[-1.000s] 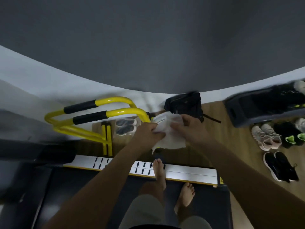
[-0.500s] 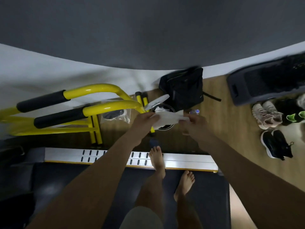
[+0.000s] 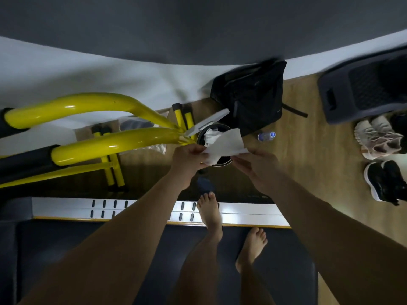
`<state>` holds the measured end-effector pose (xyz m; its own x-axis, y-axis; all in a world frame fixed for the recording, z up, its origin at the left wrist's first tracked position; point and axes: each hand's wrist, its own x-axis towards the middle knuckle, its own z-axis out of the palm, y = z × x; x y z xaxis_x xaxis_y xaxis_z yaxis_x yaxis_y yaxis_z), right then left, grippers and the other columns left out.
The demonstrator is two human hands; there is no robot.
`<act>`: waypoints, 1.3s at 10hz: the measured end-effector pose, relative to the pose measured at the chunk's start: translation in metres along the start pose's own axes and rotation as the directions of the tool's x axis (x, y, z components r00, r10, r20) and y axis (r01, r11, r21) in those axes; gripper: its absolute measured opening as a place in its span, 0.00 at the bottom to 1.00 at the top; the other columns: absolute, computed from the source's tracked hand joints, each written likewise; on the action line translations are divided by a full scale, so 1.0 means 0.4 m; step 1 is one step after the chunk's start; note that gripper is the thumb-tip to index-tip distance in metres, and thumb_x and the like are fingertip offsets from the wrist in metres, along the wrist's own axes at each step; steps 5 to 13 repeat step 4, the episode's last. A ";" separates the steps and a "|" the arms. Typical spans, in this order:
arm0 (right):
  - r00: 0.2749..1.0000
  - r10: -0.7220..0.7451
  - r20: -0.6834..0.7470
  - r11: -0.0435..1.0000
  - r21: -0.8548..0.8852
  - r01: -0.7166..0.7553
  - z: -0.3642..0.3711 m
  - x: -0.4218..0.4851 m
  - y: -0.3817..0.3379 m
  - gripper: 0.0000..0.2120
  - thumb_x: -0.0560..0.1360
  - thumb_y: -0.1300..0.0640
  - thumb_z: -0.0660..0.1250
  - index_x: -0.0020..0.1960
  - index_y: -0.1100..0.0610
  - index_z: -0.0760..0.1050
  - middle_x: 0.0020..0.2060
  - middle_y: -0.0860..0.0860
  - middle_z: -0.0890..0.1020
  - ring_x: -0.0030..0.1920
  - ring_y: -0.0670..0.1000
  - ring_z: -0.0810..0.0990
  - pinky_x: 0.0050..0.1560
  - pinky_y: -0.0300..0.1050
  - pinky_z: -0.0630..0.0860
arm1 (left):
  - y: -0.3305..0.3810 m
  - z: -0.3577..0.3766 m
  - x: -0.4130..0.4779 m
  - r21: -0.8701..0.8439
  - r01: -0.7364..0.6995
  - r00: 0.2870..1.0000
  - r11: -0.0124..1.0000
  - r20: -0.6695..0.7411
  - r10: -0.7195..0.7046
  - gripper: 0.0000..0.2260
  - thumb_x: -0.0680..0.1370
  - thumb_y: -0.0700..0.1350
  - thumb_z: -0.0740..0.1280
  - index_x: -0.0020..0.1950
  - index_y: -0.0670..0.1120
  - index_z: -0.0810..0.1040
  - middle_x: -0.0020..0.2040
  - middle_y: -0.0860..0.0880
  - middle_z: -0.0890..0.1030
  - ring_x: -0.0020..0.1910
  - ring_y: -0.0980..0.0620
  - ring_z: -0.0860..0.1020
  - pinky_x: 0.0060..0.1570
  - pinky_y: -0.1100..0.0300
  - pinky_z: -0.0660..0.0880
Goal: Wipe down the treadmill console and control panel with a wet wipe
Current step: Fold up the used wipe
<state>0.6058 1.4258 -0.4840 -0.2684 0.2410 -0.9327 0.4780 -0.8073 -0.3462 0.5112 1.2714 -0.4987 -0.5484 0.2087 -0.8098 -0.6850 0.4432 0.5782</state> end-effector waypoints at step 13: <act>0.998 -0.017 -0.061 0.999 -0.050 0.014 -0.033 0.433 0.174 0.20 0.77 0.71 0.61 0.69 0.69 0.67 0.68 0.66 0.72 0.67 0.63 0.74 0.62 0.50 0.75 | -0.261 0.058 0.397 0.067 0.085 0.996 0.994 0.000 -0.085 0.12 0.78 0.38 0.69 0.60 0.49 0.76 0.51 0.54 0.73 0.53 0.53 0.72 0.52 0.57 0.69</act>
